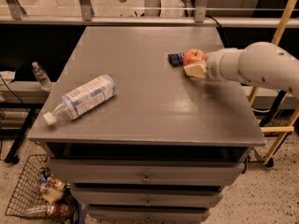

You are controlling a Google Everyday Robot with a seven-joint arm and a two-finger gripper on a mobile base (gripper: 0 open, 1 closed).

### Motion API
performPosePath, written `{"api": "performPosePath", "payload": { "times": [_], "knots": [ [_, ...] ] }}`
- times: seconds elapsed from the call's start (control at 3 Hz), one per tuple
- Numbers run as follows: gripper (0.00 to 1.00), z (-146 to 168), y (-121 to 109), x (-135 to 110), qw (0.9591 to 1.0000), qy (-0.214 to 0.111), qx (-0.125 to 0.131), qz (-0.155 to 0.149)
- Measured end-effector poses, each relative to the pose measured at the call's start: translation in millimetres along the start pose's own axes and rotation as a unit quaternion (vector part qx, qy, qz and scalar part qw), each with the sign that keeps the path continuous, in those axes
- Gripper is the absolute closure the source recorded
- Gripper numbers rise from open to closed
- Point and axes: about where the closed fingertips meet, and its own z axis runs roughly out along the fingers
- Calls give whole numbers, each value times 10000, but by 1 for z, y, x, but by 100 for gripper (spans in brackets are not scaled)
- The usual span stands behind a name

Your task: Move apple near rxbar blueberry

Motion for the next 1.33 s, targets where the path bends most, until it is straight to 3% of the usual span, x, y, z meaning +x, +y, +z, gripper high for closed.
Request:
{"api": "performPosePath", "payload": {
  "times": [0.33, 1.33],
  "knots": [
    [82, 1, 1, 0, 10000, 0, -10, -3],
    [12, 2, 5, -3, 10000, -12, -38, -22]
  ]
}}
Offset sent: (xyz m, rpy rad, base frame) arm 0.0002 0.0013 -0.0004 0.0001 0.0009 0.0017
